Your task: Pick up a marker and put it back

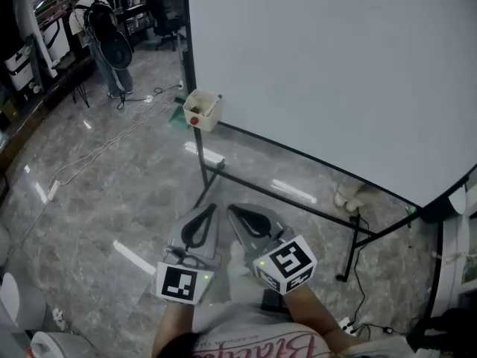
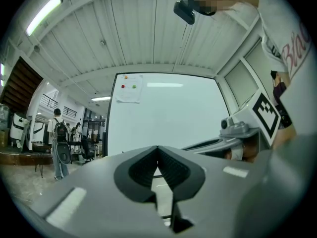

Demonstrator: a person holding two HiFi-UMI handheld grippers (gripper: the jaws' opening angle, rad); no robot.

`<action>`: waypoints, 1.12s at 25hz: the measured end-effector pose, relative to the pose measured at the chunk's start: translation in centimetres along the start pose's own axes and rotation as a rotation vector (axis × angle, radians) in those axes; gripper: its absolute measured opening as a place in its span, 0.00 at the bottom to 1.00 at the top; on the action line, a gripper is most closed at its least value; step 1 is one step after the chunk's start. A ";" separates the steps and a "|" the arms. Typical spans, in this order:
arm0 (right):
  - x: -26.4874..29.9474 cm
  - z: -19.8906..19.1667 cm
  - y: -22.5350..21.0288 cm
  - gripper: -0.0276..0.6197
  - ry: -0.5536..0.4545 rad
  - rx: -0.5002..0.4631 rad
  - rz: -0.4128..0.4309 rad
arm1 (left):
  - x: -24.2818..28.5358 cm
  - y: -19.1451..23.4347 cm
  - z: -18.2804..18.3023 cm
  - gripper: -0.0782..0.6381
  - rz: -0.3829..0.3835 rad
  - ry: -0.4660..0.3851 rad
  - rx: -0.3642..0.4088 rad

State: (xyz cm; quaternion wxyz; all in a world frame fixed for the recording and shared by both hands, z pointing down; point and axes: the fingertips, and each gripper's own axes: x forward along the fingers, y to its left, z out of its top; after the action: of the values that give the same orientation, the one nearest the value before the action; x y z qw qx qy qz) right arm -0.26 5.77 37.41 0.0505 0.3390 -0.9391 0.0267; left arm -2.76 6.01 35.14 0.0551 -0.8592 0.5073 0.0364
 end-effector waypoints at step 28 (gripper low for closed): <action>24.2 -0.9 -24.2 0.21 0.092 0.211 0.019 | 23.5 17.8 -2.4 0.11 0.158 0.005 0.026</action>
State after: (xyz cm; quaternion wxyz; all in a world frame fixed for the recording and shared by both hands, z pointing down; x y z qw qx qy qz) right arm -3.24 -28.11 41.39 0.0572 0.3319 -0.9309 0.1415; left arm -6.99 -23.20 33.70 0.0619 -0.8158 0.5741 0.0317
